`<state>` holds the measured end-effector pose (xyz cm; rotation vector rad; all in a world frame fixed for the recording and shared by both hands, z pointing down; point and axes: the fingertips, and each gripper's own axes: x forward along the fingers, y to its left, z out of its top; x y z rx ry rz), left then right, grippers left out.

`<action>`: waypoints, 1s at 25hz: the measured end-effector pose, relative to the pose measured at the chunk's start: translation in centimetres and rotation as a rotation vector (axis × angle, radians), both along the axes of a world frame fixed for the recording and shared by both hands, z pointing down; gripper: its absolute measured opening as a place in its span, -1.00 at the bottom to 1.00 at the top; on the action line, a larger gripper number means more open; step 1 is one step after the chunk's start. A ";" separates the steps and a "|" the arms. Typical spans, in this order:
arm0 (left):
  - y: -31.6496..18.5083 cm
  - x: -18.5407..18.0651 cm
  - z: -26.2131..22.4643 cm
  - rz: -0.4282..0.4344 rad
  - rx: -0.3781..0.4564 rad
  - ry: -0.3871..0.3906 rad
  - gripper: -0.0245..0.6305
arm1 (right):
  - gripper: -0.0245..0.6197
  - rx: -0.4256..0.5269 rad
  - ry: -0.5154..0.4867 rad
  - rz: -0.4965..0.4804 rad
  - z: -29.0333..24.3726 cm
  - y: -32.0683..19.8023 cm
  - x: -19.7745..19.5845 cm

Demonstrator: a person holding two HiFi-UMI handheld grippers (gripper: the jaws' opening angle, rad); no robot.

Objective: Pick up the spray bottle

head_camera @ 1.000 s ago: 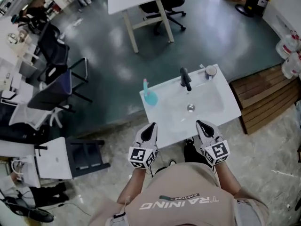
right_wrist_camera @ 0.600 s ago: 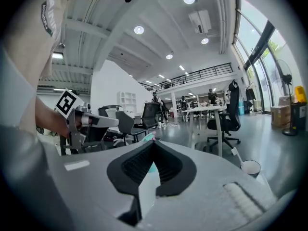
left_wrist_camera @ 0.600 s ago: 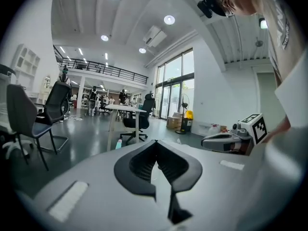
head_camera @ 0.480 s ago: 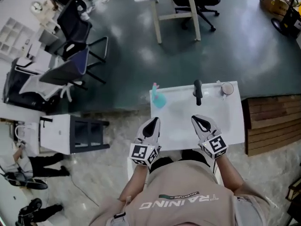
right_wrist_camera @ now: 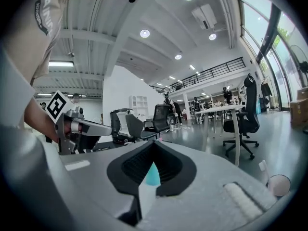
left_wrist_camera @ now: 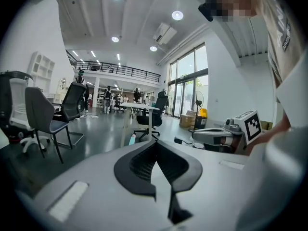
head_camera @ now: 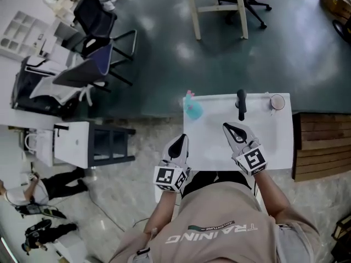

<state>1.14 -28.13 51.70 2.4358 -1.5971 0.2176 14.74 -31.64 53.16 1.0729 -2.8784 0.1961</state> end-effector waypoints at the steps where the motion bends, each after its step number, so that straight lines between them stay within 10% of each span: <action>1: -0.1 -0.1 0.0 -0.005 0.006 0.005 -0.87 | -0.92 0.009 0.004 -0.005 -0.3 -0.3 -0.3; 25: -1.7 -4.7 -0.4 0.037 0.104 0.015 -0.87 | -0.91 -0.022 0.160 -0.036 -0.3 -1.3 -5.9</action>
